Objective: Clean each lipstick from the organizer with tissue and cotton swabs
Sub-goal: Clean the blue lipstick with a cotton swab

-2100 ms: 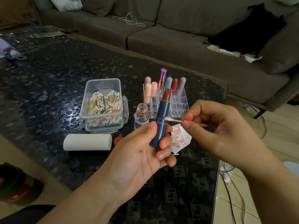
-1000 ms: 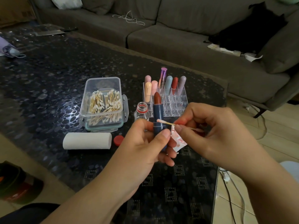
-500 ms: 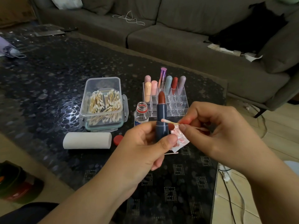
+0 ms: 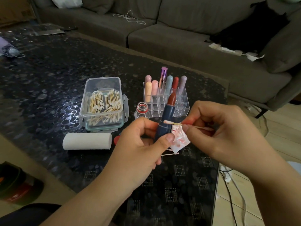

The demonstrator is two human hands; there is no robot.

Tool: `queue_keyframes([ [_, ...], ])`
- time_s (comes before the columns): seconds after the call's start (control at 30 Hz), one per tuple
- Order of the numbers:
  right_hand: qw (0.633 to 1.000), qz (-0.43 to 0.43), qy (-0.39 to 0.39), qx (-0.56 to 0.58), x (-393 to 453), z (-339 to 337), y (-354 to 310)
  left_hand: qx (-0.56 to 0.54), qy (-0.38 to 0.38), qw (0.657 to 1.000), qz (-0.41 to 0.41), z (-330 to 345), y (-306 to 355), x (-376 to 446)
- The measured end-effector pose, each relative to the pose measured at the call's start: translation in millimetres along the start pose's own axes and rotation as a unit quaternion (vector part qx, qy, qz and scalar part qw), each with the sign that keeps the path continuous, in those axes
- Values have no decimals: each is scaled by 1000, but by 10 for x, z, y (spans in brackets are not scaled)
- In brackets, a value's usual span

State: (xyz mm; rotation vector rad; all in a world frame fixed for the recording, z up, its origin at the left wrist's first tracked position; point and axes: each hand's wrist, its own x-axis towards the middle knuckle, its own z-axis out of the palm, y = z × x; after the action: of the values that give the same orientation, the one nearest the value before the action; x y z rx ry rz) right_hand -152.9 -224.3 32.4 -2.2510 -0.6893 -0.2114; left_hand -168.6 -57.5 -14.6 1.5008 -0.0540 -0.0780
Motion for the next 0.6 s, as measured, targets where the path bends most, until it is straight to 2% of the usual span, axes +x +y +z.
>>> queue_keyframes([
  [0.17,1000,-9,1,5,4,61,-17,27,66,997,14,25,10,12],
  [0.27,1000,-12,-6,-2,6,68,-25,41,78,996,18,47,-24,10],
  [0.43,1000,-13,1,6,11,62,-21,44,45,997,35,24,-54,10],
  [0.6,1000,-7,7,7,7,52,-13,-47,-29,998,-7,36,-36,2],
])
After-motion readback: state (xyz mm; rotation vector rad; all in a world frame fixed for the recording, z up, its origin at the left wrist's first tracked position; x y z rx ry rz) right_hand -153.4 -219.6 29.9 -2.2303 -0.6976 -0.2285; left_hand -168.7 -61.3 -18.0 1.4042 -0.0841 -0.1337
